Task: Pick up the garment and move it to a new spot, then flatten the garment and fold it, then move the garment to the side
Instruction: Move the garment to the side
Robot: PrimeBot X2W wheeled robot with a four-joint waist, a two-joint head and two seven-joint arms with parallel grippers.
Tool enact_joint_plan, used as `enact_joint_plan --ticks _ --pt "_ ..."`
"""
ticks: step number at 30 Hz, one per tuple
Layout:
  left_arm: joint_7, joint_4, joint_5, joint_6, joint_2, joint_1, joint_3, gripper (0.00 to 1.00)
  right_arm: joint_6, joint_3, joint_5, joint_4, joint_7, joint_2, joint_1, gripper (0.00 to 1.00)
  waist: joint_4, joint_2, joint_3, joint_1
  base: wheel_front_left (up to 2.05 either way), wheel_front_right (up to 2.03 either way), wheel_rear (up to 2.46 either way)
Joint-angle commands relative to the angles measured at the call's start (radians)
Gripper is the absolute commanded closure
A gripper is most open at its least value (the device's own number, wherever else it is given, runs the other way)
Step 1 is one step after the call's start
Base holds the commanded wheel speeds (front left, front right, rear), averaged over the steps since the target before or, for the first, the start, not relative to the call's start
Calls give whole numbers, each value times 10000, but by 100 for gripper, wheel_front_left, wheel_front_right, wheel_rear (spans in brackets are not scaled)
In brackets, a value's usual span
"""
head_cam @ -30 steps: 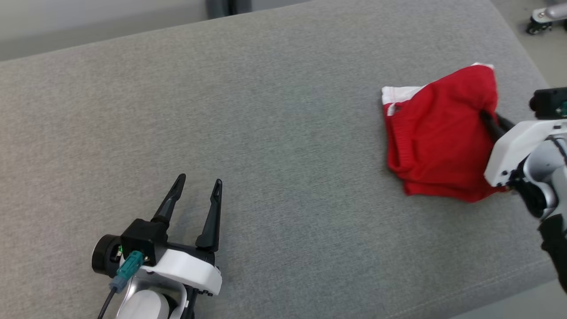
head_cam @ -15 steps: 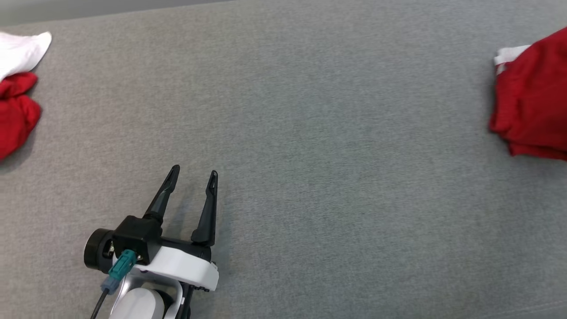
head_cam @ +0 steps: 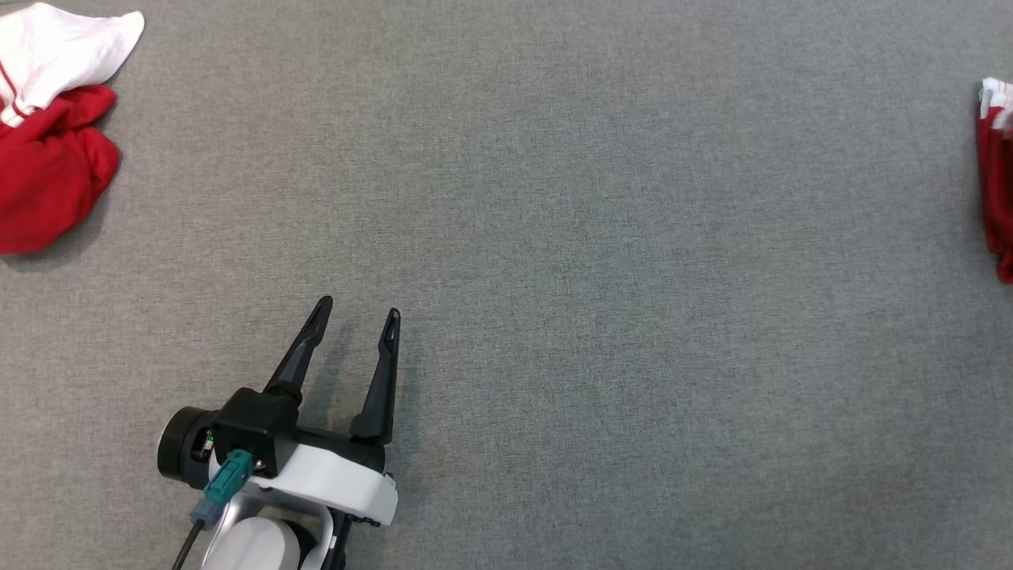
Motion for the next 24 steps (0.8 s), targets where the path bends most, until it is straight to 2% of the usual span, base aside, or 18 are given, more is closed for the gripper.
enact_joint_plan --ticks 1,12,19,24 --pt "-35 27 57 20 15 -121 2 0 -1 -116 -178 137 -162 48 -80 0 28 0 -34 0 0 0 0" --pt "-147 230 -163 83 37 72 51 0 -1 -594 -1175 521 -1315 1090 -2 0 -115 0 -685 0 0 0 0" --pt "-374 609 -431 161 29 36 358 0 -1 -130 -975 230 -1905 1982 379 0 -235 0 -1496 0 0 0 0" --pt "-609 1147 -693 207 -72 133 601 0 -1 383 -526 -417 -2069 2554 1053 0 -244 0 -2285 0 0 0 0"
